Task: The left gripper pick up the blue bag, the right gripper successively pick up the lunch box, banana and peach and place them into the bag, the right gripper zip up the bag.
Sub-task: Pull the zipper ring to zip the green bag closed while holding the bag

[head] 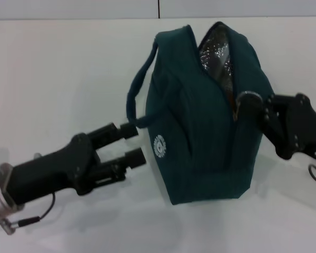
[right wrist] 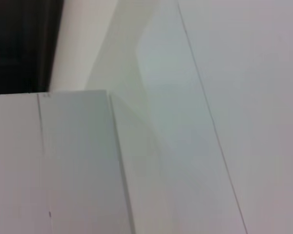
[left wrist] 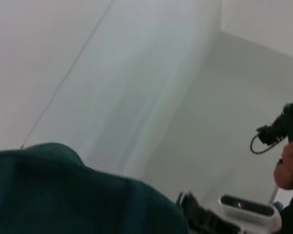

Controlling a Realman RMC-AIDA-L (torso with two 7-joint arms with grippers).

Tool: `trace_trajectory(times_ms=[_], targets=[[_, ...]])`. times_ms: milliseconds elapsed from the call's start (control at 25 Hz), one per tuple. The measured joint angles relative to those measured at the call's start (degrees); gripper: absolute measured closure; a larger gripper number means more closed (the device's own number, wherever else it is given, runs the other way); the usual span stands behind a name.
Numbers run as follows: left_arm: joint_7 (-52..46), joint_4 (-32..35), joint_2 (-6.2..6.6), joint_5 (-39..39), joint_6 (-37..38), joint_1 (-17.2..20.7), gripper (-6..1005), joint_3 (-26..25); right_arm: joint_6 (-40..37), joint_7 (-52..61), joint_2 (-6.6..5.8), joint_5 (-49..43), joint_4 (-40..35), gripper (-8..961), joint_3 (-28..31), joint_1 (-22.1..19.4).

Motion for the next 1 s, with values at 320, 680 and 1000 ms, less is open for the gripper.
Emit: trace_trajectory(times_ms=[320, 680, 1000], targets=[[5.50, -2.30, -0.25, 0.21, -2.67, 0.08, 219, -0.21, 2.90, 1.65, 0.24, 2.88, 0.07, 926, -0.20, 5.50], [13.07, -7.96, -0.45, -3.53, -8.12, -1.46, 222, -0.55, 6.25, 2.62, 0.37, 2.90, -0.69, 924, -3.32, 10.41], [14.51, -8.33, -0.63, -4.40, -8.72, -2.58, 224, -0.29, 8.13, 2.64, 0.34, 4.41, -3.75, 923, -5.93, 11.02]])
